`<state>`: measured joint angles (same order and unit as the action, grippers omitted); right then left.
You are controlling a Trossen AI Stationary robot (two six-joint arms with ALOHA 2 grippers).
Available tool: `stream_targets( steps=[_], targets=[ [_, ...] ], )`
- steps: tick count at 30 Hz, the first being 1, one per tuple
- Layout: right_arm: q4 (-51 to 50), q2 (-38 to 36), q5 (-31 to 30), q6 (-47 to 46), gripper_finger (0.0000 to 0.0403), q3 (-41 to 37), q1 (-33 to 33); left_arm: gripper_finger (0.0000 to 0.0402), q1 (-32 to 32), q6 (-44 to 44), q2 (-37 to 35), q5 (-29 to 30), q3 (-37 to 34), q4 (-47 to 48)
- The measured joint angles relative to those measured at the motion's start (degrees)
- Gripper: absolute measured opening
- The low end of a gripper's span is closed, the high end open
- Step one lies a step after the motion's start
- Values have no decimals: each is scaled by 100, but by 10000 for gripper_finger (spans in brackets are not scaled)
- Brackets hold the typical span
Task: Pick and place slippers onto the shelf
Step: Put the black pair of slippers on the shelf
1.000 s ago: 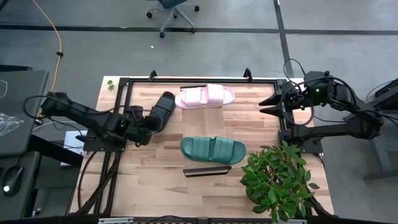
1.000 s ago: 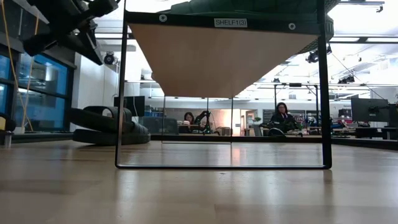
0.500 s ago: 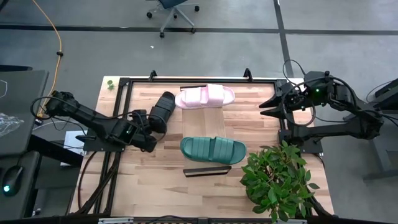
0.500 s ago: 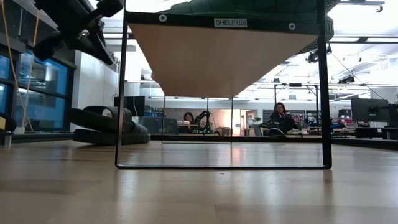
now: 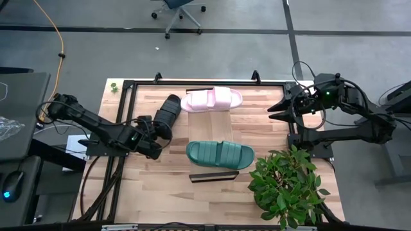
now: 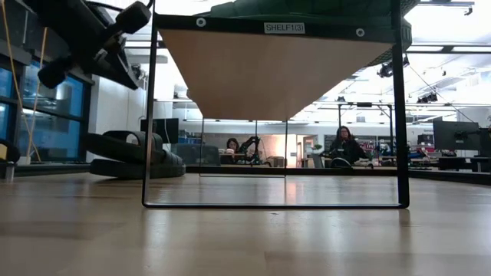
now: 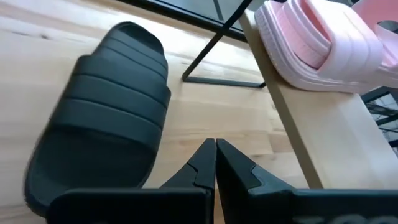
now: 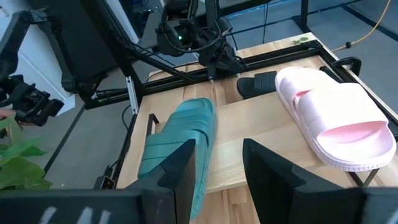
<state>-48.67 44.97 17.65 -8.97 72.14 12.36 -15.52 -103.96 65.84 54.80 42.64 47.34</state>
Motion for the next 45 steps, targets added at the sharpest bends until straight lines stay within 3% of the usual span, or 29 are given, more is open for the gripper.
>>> stream_targets(
  steps=[17,29,37,41,45],
  targets=[
    [0,0,-64,-165,123,0,0,1,22,-46,0,-533,-641,-599],
    [0,0,-69,-347,123,0,0,0,680,-46,-55,-764,-781,-602],
    [0,1,-70,-407,123,0,-1,1,690,-19,-89,-935,-783,-691],
    [0,2,-72,-399,123,0,0,19,690,7,-273,-931,-783,-580],
    [0,2,-85,-303,123,0,-1,65,690,17,-559,-937,-783,-364]
  ],
)
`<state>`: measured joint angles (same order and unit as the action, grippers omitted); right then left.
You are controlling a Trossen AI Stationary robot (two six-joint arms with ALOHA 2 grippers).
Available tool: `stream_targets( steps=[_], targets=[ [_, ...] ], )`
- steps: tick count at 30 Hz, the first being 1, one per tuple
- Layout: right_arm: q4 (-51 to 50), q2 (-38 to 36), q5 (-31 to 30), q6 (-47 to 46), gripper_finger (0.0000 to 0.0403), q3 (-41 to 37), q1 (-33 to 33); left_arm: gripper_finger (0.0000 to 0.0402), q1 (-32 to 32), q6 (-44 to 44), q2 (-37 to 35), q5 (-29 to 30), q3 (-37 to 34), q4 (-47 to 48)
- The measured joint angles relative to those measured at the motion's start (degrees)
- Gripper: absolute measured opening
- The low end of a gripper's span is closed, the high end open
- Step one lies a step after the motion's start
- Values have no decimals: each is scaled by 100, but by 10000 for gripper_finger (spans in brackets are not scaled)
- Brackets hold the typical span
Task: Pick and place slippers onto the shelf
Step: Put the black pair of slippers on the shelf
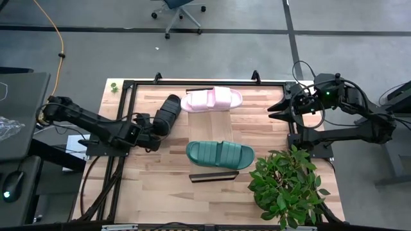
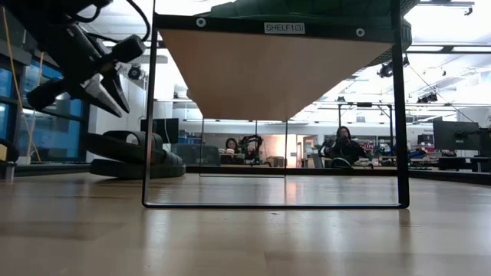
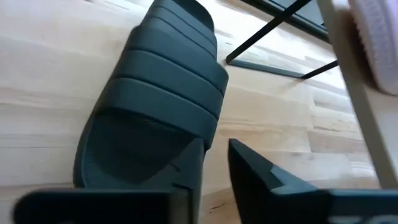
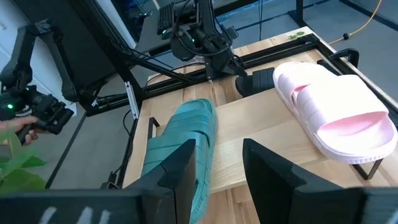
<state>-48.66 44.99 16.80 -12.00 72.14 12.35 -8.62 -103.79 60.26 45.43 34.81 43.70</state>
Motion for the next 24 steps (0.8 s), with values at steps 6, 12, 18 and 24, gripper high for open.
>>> stream_targets(
  steps=[6,12,18,24],
  targets=[
    [0,-1,-80,55,123,0,0,144,0,-42,-323,-83,0,130],
    [0,0,-183,130,123,0,1,172,77,-64,-385,-152,0,256],
    [0,0,-182,91,123,0,1,157,160,-49,-379,-223,0,401],
    [0,0,-184,47,123,0,1,138,220,-44,-339,-243,0,530]
  ],
)
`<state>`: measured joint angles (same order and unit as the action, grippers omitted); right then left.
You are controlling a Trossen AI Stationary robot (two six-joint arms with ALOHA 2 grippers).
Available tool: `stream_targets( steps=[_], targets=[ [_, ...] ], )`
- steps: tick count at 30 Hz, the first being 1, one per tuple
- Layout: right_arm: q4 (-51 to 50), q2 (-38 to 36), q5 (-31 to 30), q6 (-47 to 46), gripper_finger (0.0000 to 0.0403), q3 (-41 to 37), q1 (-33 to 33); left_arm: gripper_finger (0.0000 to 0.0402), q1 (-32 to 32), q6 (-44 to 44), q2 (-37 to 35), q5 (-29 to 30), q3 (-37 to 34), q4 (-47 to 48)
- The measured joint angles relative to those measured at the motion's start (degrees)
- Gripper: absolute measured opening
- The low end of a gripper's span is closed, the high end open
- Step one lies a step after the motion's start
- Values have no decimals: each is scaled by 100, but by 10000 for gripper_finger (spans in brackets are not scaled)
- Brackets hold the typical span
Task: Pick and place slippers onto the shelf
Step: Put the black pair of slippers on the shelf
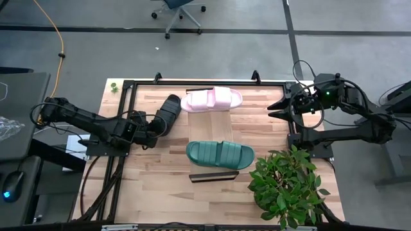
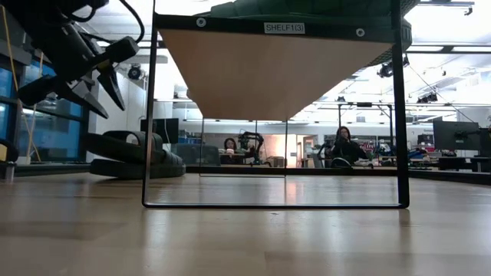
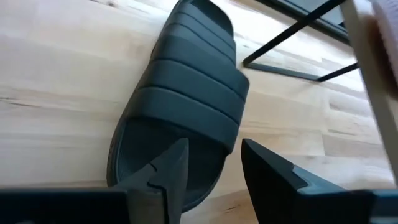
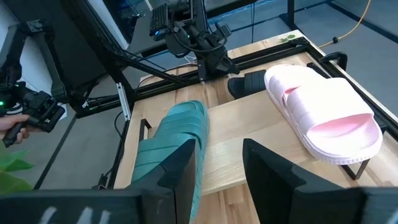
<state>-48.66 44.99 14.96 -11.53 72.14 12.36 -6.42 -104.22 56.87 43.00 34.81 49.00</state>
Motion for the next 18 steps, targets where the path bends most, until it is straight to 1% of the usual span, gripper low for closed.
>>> stream_targets(
  steps=[6,9,12,13,18],
  targets=[
    [0,0,-4,0,123,0,0,126,14,-2,212,-35,-6,-328],
    [0,0,-3,0,123,0,-2,123,3,25,382,145,-4,-824],
    [0,0,-4,1,123,0,0,122,5,74,421,284,-4,-1046],
    [0,0,-2,1,123,0,-1,122,5,78,420,247,-4,-1038],
    [-6,0,67,109,123,0,0,122,0,198,371,-315,-2,-1040]
  ],
)
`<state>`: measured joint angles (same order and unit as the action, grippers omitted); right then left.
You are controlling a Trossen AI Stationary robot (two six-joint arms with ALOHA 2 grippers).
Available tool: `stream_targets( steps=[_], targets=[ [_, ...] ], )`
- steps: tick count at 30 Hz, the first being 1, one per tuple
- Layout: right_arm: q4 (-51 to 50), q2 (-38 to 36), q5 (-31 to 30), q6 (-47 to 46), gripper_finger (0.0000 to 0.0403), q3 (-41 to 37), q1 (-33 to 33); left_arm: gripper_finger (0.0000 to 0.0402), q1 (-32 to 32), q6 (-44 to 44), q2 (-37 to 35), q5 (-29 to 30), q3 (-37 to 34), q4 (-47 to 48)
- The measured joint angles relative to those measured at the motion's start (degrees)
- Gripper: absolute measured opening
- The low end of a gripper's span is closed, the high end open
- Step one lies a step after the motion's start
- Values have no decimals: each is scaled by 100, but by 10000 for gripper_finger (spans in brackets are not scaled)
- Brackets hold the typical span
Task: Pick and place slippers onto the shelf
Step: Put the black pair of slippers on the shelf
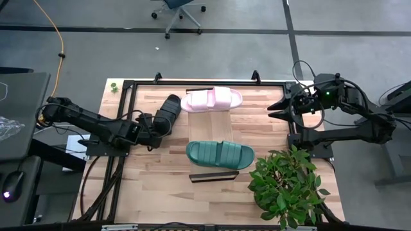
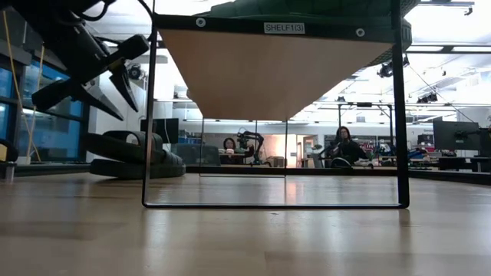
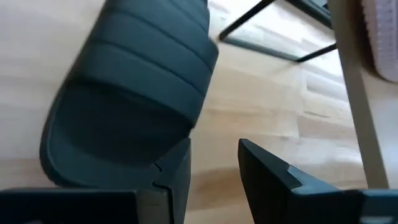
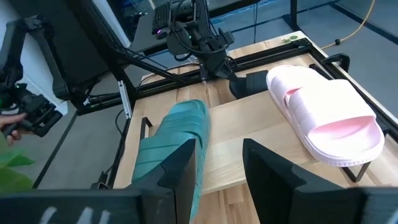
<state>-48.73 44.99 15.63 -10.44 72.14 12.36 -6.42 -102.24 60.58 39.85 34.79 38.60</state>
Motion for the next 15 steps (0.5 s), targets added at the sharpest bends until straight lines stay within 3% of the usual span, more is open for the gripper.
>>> stream_targets(
  steps=[15],
  targets=[
    [-35,-4,201,196,123,0,0,122,3,151,2,-153,2,-279]
  ],
)
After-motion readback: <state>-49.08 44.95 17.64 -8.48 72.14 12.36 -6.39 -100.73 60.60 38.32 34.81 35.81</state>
